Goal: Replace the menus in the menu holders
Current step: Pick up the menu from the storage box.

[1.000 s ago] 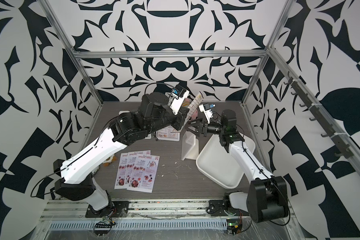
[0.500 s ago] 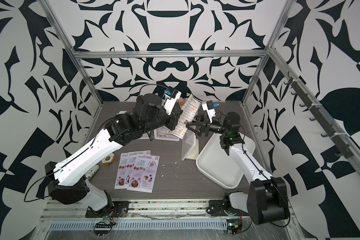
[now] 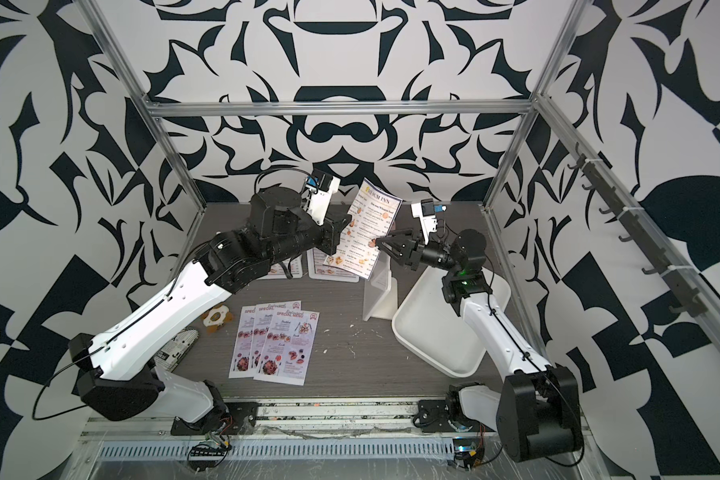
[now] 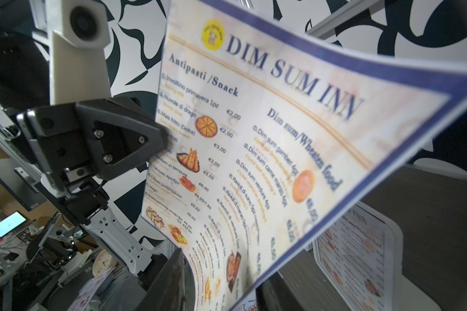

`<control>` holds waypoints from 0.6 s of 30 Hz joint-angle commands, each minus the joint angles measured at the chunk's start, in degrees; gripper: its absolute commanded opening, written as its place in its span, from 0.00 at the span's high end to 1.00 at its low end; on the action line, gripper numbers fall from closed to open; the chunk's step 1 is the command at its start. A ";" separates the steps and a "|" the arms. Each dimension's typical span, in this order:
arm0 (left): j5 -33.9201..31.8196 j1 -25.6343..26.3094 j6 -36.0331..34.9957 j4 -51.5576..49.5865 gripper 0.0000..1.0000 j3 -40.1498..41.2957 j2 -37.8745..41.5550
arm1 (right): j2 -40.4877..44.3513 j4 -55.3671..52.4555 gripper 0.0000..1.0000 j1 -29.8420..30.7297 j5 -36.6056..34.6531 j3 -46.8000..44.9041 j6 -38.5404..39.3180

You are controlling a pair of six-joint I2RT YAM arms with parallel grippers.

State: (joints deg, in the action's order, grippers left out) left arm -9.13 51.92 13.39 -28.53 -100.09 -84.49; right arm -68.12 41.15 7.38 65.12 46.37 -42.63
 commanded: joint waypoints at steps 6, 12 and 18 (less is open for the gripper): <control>3.95 -1.47 1.71 4.03 1.00 1.82 2.07 | 2.32 -2.23 0.56 0.31 -3.96 -0.23 -0.56; 8.53 -1.50 1.51 6.89 1.00 3.92 2.72 | -0.06 1.38 0.56 0.27 -5.02 0.65 -5.01; 8.60 -2.04 1.99 7.73 1.00 5.29 3.16 | -0.02 5.10 0.57 0.27 -5.16 0.43 -6.84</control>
State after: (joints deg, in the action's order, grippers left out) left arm -1.83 50.39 15.03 -22.83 -95.53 -82.81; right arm -69.10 40.12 7.38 60.31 46.28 -47.75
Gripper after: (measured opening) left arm 0.043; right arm 0.432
